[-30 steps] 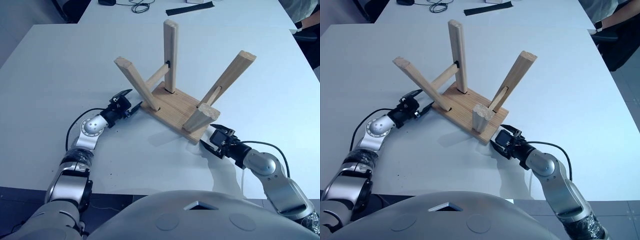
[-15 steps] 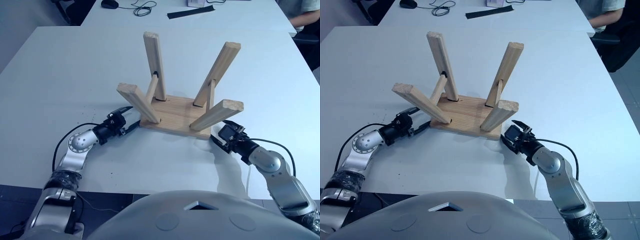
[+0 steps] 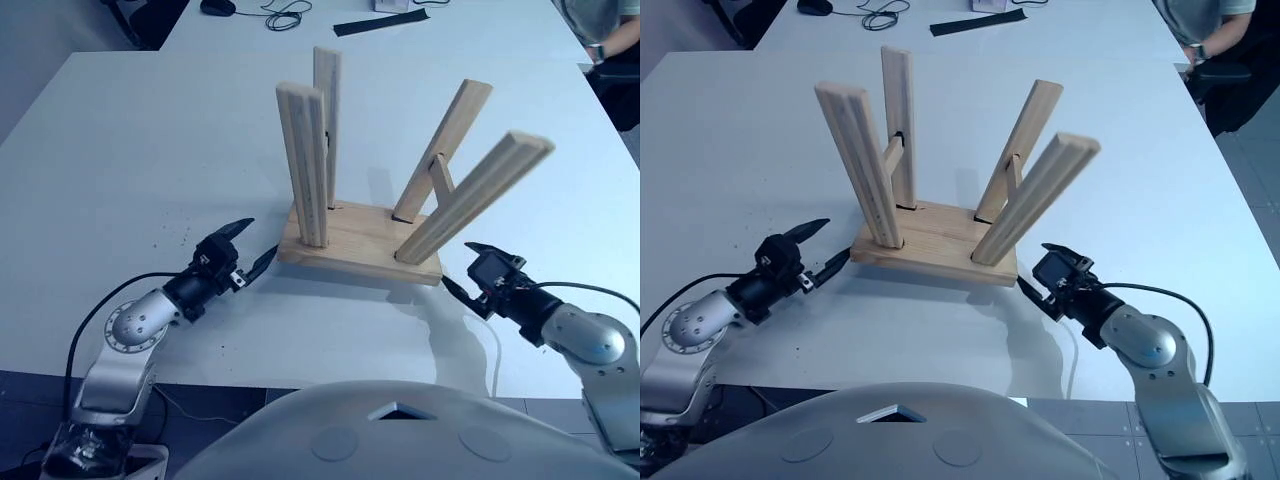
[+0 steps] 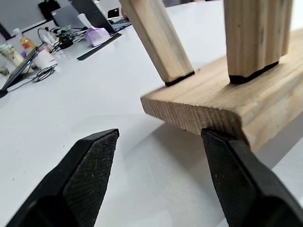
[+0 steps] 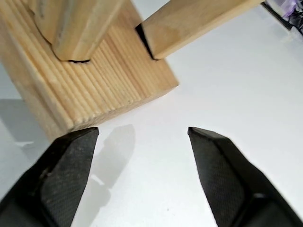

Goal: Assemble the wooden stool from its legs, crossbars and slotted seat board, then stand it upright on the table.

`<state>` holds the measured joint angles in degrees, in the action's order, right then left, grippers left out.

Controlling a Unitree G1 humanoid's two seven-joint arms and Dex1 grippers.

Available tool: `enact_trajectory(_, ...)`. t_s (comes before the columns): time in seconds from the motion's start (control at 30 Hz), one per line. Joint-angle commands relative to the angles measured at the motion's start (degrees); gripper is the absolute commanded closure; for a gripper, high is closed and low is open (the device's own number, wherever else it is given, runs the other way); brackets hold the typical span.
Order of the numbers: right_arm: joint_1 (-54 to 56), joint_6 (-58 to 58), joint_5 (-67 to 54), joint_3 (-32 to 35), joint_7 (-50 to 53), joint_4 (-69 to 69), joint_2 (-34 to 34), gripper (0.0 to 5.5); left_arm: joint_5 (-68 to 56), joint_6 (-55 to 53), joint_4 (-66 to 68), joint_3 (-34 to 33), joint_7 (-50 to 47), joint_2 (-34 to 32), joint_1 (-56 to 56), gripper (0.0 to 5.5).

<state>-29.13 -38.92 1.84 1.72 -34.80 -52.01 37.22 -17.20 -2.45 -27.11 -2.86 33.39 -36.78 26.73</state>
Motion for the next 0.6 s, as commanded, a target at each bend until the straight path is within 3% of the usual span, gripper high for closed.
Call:
enact_trajectory(0.03,1.9,-0.4,-11.0,2.5,-5.8,-7.9,1.0,2.02,-6.3,-5.2,-13.7,1.2,2.7,-1.5,3.9,2.23)
enact_trajectory(0.4,6.2,0.6,-25.9,6.8,-3.5,-8.0,7.6,2.02,-28.8,-22.2,-22.6,-13.3,3.7,-7.2,-1.9,2.23)
enact_trajectory(0.6,6.2,1.4,-30.2,8.2,-1.9,-8.0,11.4,2.02,-29.4,-24.0,-23.1,-13.6,7.6,-9.5,2.9,2.23)
